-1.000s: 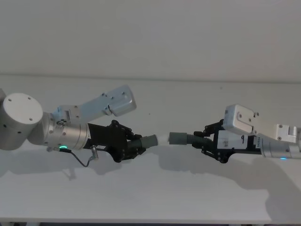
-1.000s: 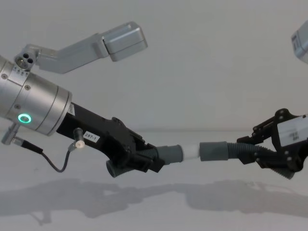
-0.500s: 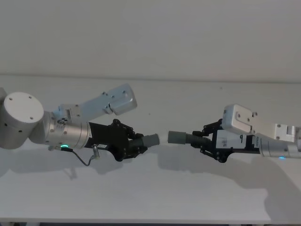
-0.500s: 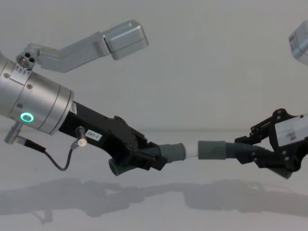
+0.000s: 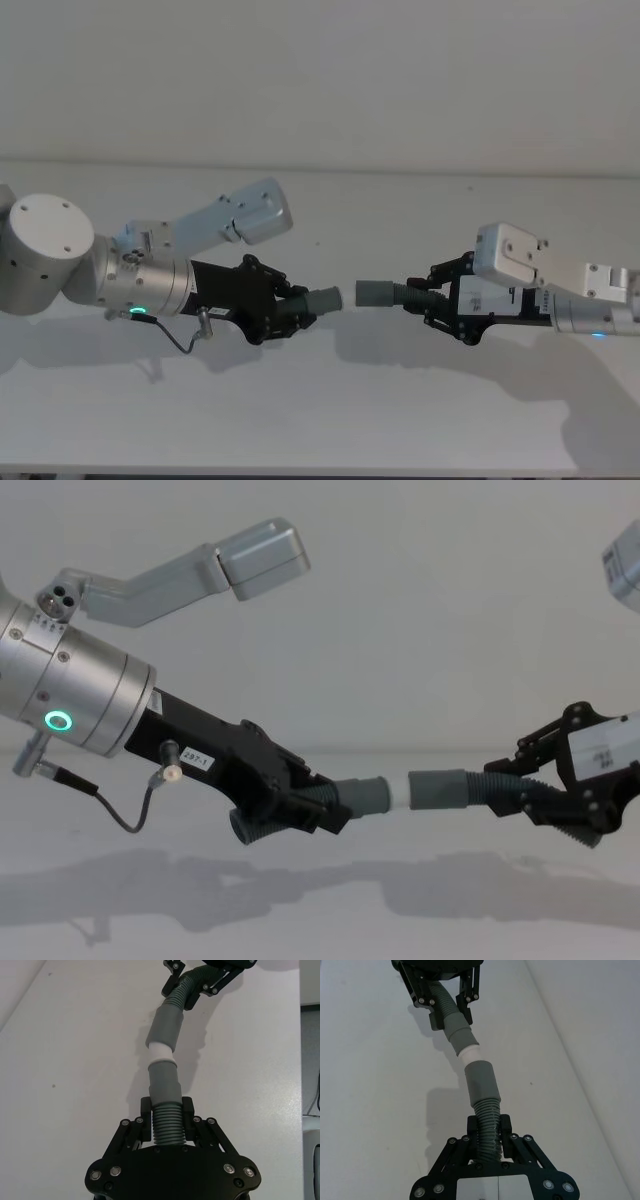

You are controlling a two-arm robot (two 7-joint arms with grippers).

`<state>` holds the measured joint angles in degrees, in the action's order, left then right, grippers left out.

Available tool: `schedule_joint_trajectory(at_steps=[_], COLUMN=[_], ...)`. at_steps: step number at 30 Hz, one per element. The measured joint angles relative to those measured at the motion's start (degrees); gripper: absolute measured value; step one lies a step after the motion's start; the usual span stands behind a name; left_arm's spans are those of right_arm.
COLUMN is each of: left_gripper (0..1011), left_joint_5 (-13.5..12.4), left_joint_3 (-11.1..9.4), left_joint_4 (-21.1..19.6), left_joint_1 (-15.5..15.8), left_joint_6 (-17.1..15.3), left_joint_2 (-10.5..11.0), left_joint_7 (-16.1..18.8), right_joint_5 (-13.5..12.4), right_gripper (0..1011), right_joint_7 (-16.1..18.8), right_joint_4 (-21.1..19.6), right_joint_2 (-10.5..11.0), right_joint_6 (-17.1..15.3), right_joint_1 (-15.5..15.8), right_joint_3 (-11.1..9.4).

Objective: Use both hands to pick up one end of the pipe from the table, align the ends, and insert them.

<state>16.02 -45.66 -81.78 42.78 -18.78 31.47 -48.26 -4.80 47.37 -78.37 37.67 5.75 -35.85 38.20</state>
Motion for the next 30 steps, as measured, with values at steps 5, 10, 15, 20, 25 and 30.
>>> schedule_joint_trajectory(at_steps=[5, 10, 15, 20, 25, 30], left_gripper=[341, 341, 341, 341, 341, 341], left_joint_5=[0.35, 0.54, 0.7, 0.8, 0.88, 0.94], left_joint_3=[-0.28, -0.43, -0.54, -0.62, -0.67, -0.7], left_joint_4=[0.07, 0.11, 0.14, 0.16, 0.16, 0.16], left_joint_1=[0.28, 0.42, 0.53, 0.61, 0.65, 0.67], left_joint_6=[0.0, 0.0, -0.04, -0.08, -0.11, -0.13], left_joint_2=[0.13, 0.17, 0.19, 0.2, 0.21, 0.2], left_joint_7=[-0.29, -0.48, -0.6, -0.7, -0.75, -0.79], right_joint_5=[-0.38, -0.7, -0.87, -1.02, -1.11, -1.19], right_gripper=[264, 264, 264, 264, 264, 264], right_joint_7=[0.06, 0.14, 0.22, 0.27, 0.31, 0.33], right_joint_4=[0.14, 0.19, 0.2, 0.2, 0.2, 0.2], right_joint_2=[0.01, 0.04, 0.07, 0.09, 0.08, 0.07], right_joint_6=[0.85, 1.28, 1.48, 1.67, 1.76, 1.87], right_joint_1=[-0.02, -0.02, -0.01, 0.01, 0.04, 0.07], right_joint_3=[0.07, 0.14, 0.17, 0.2, 0.24, 0.26])
